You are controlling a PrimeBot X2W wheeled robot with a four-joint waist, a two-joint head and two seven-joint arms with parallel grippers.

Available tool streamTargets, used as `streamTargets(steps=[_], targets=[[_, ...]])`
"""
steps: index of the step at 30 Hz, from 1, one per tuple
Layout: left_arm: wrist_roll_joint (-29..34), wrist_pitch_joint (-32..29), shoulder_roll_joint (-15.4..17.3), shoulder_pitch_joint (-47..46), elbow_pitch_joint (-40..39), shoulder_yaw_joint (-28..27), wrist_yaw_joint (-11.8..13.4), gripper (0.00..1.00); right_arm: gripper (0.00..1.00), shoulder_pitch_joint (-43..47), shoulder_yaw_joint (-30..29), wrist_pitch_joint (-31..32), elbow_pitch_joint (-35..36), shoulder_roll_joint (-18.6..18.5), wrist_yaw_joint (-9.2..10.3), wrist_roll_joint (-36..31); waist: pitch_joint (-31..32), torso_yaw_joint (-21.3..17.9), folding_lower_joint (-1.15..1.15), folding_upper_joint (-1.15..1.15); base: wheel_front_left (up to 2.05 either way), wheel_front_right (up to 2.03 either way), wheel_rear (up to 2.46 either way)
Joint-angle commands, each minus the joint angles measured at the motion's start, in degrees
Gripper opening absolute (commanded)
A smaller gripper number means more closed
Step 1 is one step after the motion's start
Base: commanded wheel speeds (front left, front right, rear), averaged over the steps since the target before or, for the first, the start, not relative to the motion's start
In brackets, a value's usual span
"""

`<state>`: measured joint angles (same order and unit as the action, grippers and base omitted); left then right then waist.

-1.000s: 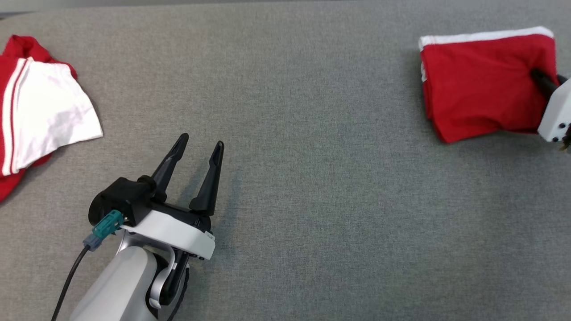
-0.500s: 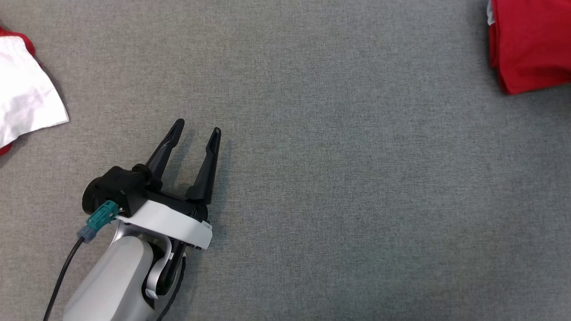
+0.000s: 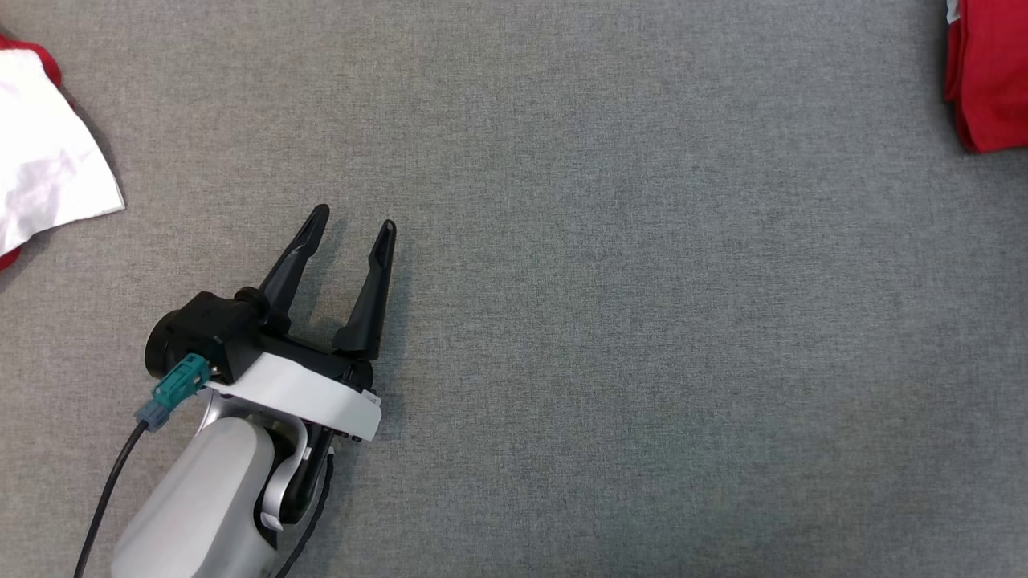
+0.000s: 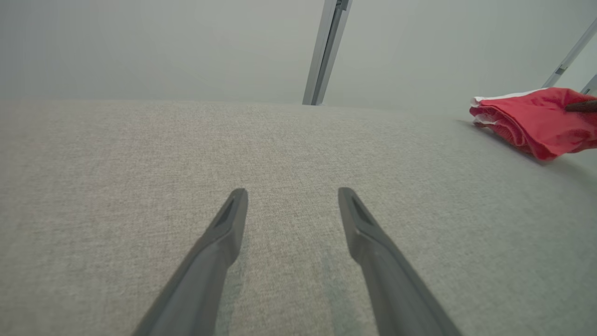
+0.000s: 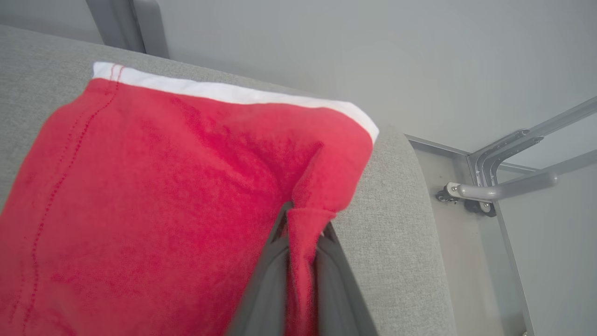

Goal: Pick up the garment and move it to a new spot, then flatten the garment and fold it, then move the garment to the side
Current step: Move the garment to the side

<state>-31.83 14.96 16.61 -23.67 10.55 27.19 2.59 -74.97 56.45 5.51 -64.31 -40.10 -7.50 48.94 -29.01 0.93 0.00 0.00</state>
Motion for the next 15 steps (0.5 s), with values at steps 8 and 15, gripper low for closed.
streamTargets(steps=[8,15], targets=[[0.08,0.23,-0.02,-0.62,0.23,-0.03,0.2,1.0,1.0,-0.76,-0.43,-1.91,-2.61,1.14,0.0,-0.62,0.42,0.29,0.0,0.0,0.0,0.0,0.0],[-0.54,0.2,0.12,1.59,1.54,-0.42,0.43,1.0,1.0,1.25,0.65,-6.81,-3.75,3.92,0.0,-2.25,6.02,-1.16,0.0,0.0,0.0,0.0,0.0]])
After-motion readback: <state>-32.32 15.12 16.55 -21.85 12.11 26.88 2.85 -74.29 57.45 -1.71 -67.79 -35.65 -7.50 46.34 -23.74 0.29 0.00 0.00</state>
